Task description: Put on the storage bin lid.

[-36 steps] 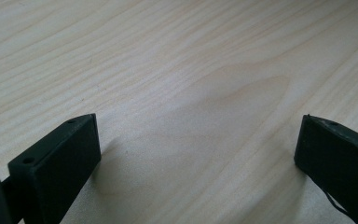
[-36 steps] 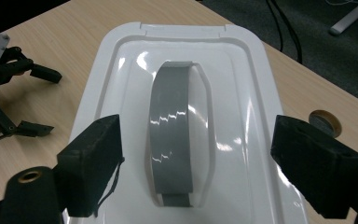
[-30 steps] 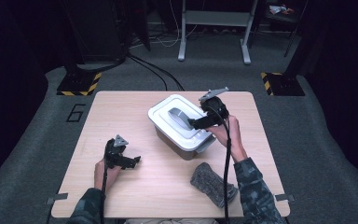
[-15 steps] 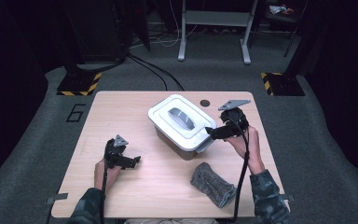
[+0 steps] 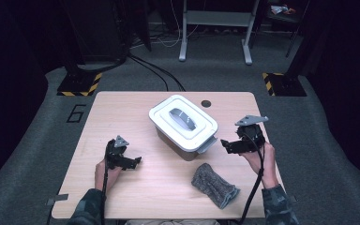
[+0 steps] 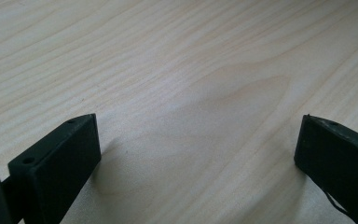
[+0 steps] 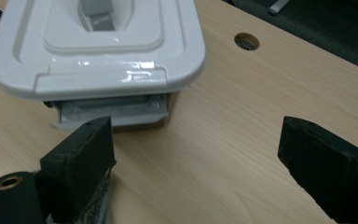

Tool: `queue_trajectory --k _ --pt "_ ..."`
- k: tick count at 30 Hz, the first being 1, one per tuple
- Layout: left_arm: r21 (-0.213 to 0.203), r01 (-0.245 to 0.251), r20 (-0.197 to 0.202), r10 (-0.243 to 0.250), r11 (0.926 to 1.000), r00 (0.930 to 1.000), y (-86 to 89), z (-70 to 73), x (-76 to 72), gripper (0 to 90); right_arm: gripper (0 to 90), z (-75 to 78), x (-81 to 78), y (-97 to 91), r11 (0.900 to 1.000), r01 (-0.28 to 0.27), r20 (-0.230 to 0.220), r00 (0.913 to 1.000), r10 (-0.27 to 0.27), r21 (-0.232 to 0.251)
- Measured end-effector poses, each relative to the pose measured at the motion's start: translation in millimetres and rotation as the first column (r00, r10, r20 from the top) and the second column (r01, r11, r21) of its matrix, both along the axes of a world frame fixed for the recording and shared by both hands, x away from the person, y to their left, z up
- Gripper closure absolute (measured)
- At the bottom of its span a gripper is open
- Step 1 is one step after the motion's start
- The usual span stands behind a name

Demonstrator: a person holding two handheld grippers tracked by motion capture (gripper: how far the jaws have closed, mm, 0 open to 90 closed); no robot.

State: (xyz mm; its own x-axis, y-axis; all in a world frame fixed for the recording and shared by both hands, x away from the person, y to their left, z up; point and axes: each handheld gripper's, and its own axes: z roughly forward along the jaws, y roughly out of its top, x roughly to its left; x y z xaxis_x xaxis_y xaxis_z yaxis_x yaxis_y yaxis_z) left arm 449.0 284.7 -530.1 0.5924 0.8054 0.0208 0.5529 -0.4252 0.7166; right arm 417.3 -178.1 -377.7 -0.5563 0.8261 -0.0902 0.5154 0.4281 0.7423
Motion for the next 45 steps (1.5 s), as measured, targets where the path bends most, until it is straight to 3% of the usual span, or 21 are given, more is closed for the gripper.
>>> queue_trajectory --k 6,16,22,25,32,37,42,45 --pt "0.000 0.000 0.000 0.000 1.0000 1.0000 0.0 0.0 0.0 0.0 9.5 -27.3 -12.8 -15.5 0.9992 0.037 -0.025 0.9990 -0.037 -0.016" --pt "-0.001 0.000 0.001 0.000 1.0000 1.0000 0.0 -0.1 0.0 0.0 9.1 -63.4 -27.7 -36.5 0.9954 0.096 -0.052 0.9941 -0.096 0.005" --pt "0.000 0.000 0.001 0.000 1.0000 1.0000 0.0 0.0 -0.1 0.0 8.8 -94.9 -39.3 -51.2 0.9885 0.151 -0.082 0.9853 -0.150 0.007" --pt "-0.001 0.000 0.001 0.000 1.0000 1.0000 0.0 -0.1 -0.1 0.0 8.6 -103.1 -42.4 -55.4 0.9869 0.161 -0.102 0.9821 -0.158 0.019" --pt "-0.001 0.000 0.001 0.000 1.0000 1.0000 0.0 0.0 -0.1 0.0 8.6 -132.8 -55.6 -69.6 0.9764 0.215 -0.111 0.9712 -0.211 0.021" --pt "0.000 0.000 0.001 0.000 1.0000 1.0000 0.0 0.0 -0.1 0.0 8.2 -143.4 -62.3 -75.8 0.9725 0.231 -0.117 0.9670 -0.227 0.027" --pt "0.001 0.001 -0.002 -0.001 1.0000 1.0000 0.1 0.2 -0.2 0.0 6.5 -150.2 -68.6 -84.3 0.9719 0.230 -0.082 0.9709 -0.225 0.051" --pt "0.001 0.001 -0.002 -0.001 1.0000 1.0000 0.1 0.2 -0.2 0.0 3.0 -152.1 -69.2 -84.8 0.9666 0.250 -0.078 0.9664 -0.245 0.058"
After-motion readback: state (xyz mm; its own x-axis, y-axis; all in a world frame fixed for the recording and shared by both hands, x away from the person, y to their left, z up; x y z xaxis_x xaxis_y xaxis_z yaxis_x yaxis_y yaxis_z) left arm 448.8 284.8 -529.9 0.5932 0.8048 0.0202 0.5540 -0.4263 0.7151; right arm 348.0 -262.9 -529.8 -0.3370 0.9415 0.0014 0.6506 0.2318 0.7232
